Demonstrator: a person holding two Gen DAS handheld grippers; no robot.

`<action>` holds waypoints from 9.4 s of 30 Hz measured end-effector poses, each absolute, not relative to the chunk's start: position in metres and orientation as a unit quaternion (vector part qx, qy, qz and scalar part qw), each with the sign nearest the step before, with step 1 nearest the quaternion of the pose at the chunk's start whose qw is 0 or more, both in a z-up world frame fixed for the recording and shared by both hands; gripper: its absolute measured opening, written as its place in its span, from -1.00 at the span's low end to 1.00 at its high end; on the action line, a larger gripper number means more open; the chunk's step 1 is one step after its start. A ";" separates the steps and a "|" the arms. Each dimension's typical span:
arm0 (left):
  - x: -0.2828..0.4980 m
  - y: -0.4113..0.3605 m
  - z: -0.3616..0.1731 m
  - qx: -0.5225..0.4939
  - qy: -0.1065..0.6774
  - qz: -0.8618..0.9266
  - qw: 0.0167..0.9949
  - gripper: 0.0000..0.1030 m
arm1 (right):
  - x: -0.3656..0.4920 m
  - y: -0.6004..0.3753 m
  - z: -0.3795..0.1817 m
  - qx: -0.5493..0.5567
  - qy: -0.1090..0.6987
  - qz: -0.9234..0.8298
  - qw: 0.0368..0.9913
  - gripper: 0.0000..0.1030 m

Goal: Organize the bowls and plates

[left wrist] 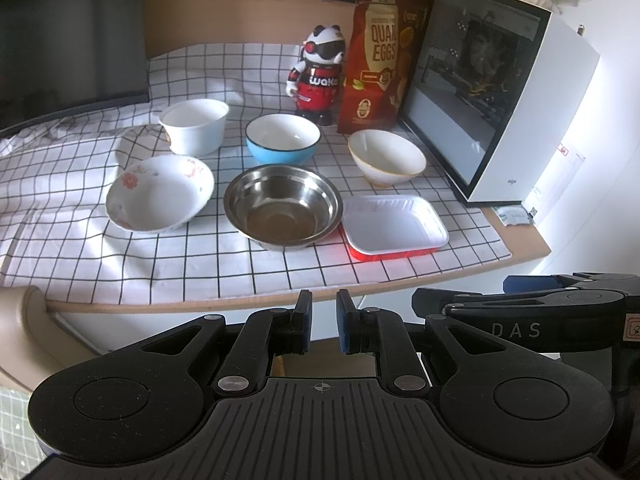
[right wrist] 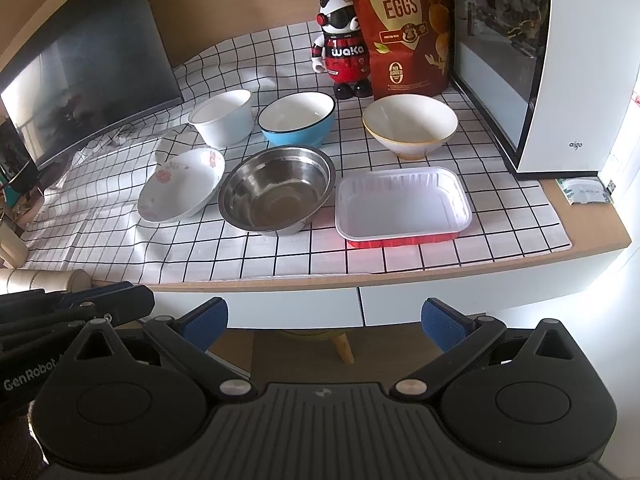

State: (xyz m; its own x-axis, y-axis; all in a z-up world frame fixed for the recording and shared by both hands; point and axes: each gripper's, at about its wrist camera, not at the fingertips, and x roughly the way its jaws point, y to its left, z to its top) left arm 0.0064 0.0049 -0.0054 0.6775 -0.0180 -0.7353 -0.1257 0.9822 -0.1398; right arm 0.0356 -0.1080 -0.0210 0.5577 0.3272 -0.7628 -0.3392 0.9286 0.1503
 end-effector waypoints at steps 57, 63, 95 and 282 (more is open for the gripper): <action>0.312 -0.007 -0.096 0.081 0.508 -0.311 0.799 -0.67 | 0.171 -0.146 -0.118 0.189 0.434 -0.060 0.879 0.99; 0.347 -0.040 -0.129 0.140 0.539 -0.283 0.781 -0.66 | 0.213 -0.171 -0.157 0.221 0.481 -0.005 0.848 0.62; 0.347 -0.062 -0.159 -0.137 0.615 -0.211 0.748 -0.49 | 0.300 -0.255 -0.159 0.273 0.491 0.088 0.822 0.54; 0.130 0.378 -0.108 -0.258 0.427 0.194 0.845 -0.39 | 0.264 0.163 -0.137 -0.005 0.513 0.346 0.785 0.11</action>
State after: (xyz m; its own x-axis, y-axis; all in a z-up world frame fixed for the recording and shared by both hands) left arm 0.1302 0.3784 -0.1077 0.5599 0.1073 -0.8216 -0.5475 0.7922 -0.2696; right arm 0.2637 0.1625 -0.1373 0.2334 0.5389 -0.8094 -0.5482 0.7604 0.3482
